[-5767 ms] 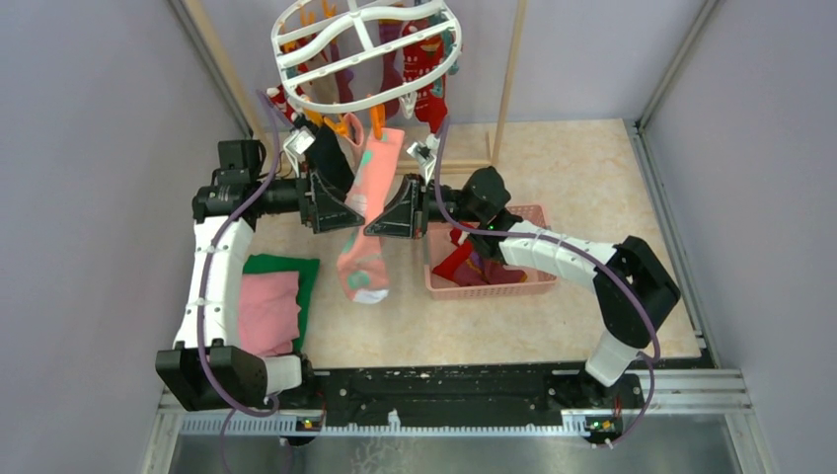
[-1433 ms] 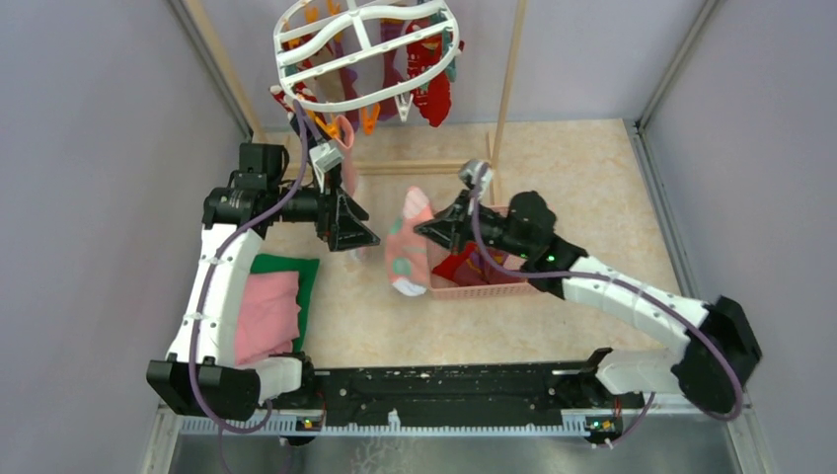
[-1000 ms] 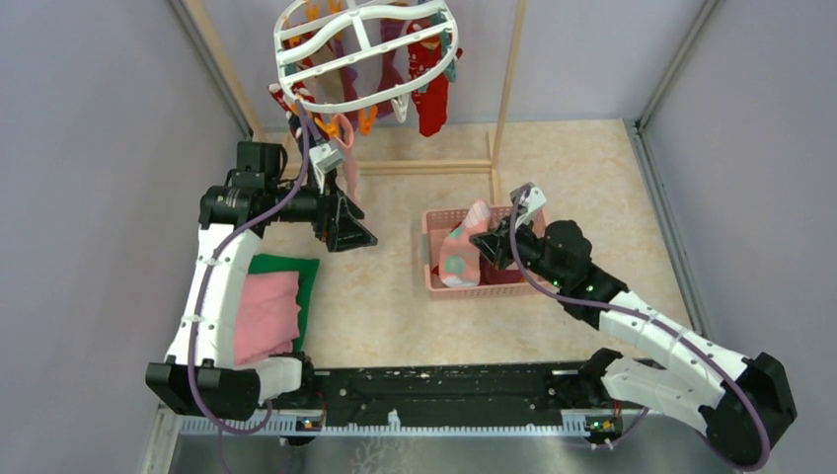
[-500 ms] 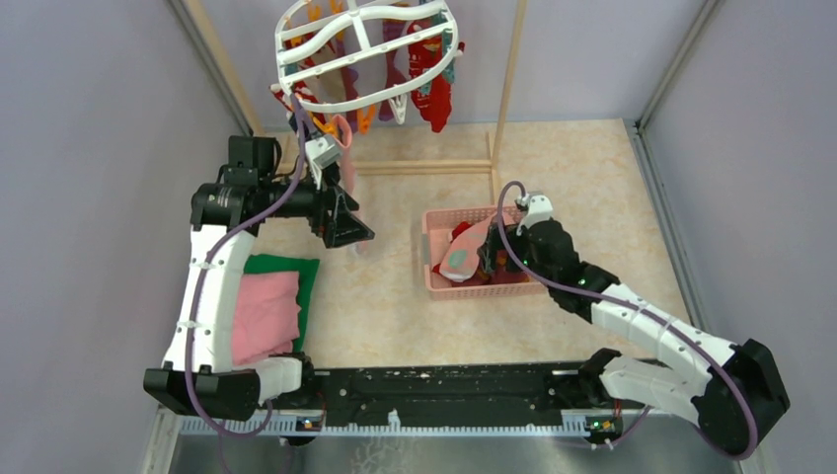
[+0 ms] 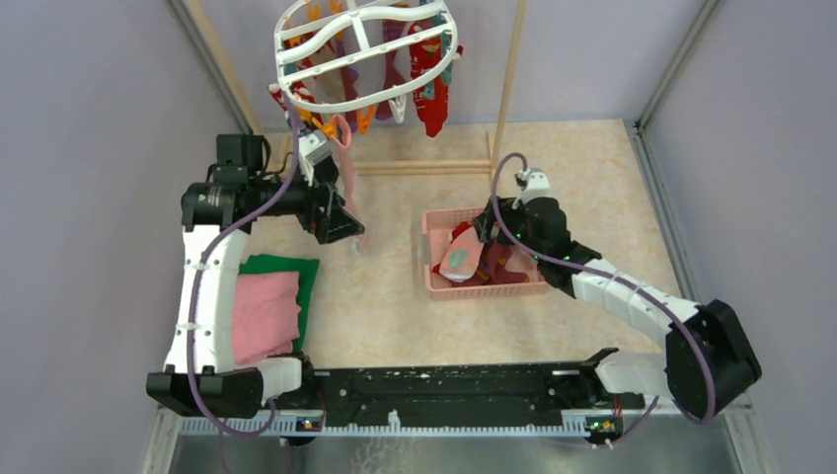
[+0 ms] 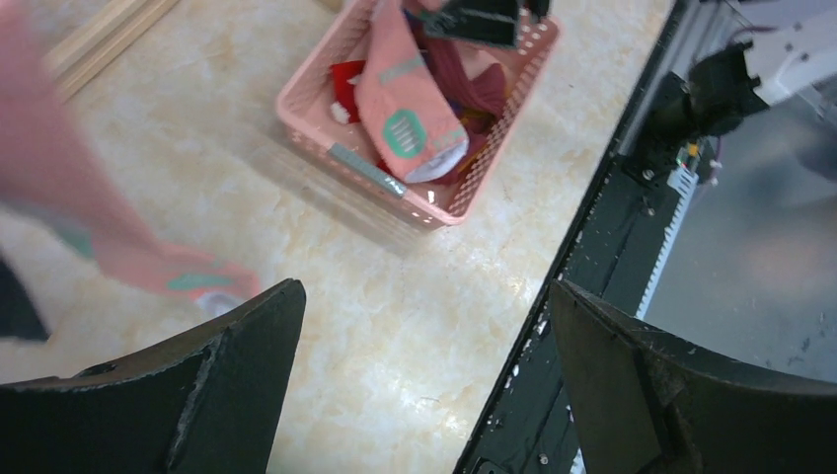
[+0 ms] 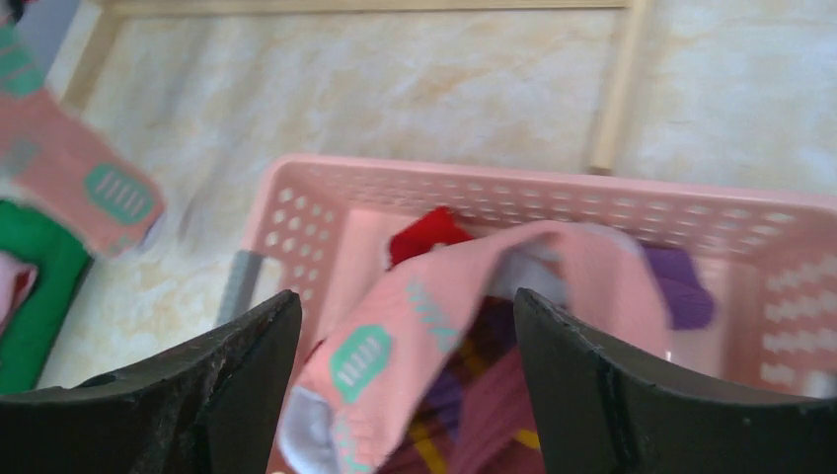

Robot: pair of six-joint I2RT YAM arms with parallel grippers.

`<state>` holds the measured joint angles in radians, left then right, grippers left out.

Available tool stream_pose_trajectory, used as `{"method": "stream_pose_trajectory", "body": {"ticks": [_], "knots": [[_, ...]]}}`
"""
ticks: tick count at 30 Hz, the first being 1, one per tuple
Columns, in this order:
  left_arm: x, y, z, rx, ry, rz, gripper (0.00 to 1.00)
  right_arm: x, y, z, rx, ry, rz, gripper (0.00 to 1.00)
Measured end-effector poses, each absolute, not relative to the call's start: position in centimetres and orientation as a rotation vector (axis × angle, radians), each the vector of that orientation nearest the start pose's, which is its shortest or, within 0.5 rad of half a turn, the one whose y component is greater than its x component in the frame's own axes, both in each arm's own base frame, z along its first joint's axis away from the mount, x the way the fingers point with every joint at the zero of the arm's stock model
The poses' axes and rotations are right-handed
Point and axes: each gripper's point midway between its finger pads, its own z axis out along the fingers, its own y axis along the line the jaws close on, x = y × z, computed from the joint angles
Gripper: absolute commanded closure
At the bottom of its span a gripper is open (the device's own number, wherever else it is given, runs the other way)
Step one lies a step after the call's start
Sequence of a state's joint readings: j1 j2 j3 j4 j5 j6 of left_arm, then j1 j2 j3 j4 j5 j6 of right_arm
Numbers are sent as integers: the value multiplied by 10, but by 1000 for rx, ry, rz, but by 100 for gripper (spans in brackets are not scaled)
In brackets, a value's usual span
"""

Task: Remove the socks clipped to the hanger
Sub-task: Remove the sock from the hanger.

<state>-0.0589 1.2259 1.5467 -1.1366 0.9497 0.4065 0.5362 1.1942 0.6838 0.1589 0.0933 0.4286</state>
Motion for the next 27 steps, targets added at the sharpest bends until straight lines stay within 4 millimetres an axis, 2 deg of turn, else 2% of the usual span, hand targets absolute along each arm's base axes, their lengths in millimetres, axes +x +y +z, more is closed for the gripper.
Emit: {"method": "stream_pose_trajectory", "body": {"ticks": [1,2,3,5,7,9,11,13,15,17,21,22,24,26,27], "knots": [[240,-141,333,881,1942,-905,1,332,214,164,-96,1965,568,3],[243,-133,334,852,1948,-888,1,331,218,164,-108,1962,577,2],[247,-120,336,808,1956,-872,1,327,234,166,-169,1954,585,1],[257,-93,342,727,1968,-822,1,321,275,184,-293,1890,642,1],[267,-70,346,666,1978,-790,1,319,320,213,-388,1791,722,1],[270,-62,343,644,1988,-795,1,320,363,244,-458,1684,792,1],[268,-60,338,626,2007,-824,1,325,397,262,-499,1608,831,1],[267,-60,337,622,2011,-837,1,334,427,272,-527,1554,854,3],[265,-62,338,619,2007,-853,1,344,451,271,-547,1533,866,7],[264,-63,339,617,2005,-864,1,354,474,262,-569,1529,880,14],[263,-64,340,617,2002,-869,1,366,499,233,-605,1561,898,23],[262,-64,339,614,2003,-870,1,367,503,227,-611,1570,905,27],[261,-64,339,612,2005,-872,1,366,509,219,-618,1581,920,46],[261,-64,338,609,2007,-875,1,365,511,212,-628,1593,931,79],[261,-64,337,608,2008,-877,1,364,512,211,-631,1595,937,100]]}}
